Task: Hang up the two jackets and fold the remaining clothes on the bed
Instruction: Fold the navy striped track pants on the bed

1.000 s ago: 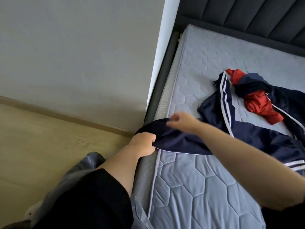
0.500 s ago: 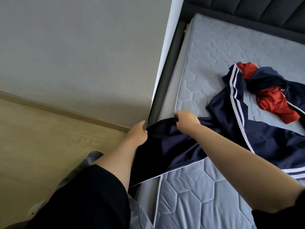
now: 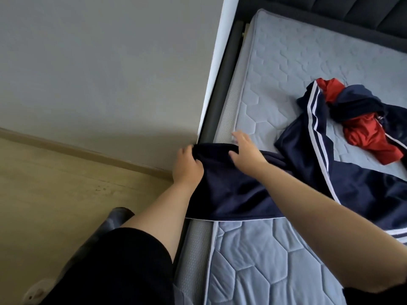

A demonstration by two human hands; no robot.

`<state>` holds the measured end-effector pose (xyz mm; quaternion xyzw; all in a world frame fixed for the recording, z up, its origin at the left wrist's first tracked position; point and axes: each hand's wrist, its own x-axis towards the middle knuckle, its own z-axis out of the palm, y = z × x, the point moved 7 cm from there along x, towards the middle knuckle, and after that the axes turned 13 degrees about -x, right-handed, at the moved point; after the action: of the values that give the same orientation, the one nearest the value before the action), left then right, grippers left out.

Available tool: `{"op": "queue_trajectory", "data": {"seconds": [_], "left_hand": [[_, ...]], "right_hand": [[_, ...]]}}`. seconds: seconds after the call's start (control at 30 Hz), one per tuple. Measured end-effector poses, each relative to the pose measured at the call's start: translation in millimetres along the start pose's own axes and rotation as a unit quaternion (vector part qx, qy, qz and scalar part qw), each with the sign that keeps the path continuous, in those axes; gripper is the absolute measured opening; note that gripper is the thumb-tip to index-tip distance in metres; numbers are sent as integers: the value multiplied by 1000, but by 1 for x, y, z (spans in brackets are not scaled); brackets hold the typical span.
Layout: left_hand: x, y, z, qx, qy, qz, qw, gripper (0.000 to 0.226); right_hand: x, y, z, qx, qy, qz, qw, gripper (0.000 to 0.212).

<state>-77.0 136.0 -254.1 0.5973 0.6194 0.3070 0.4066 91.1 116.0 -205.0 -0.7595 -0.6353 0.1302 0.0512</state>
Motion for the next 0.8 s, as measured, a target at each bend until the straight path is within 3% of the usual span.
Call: {"op": "queue_trajectory", "data": {"seconds": [0.1,0.17,0.23,0.3,0.4,0.5,0.6,0.63,0.73,0.8], "left_hand": [[-33,16,19,123,-69,158,977,27],[-58,36,33,184,-122,296,929,19],[-85,56,44,200,-171,424,867,24],[-106,61,58,253,-223,478,811,39],[-125,52,80,392,-273,450,755,42],[-134,60,83,407,-251,429,766,23],[-125,67,73,407,-251,406,779,25],[-122,62,71,420,-278,391,770,26],[-120,35,71,451,-391,294,746,32],[-122,29,72,415,-419,224,776,20]], "right_hand": [[-49,18,7,-48,101,-12,994,46],[-89,28,11,-73,154,-44,984,40],[-124,42,20,-111,157,-83,978,42],[-149,59,26,-151,144,-111,972,51],[-161,85,21,-216,154,-67,962,54],[-155,97,1,-225,180,18,957,39],[-154,82,-5,-222,157,-35,962,34],[-155,75,-1,-254,129,-64,956,33],[-158,77,30,-333,-79,-91,935,19],[-163,86,34,-254,-173,-51,950,20]]}}
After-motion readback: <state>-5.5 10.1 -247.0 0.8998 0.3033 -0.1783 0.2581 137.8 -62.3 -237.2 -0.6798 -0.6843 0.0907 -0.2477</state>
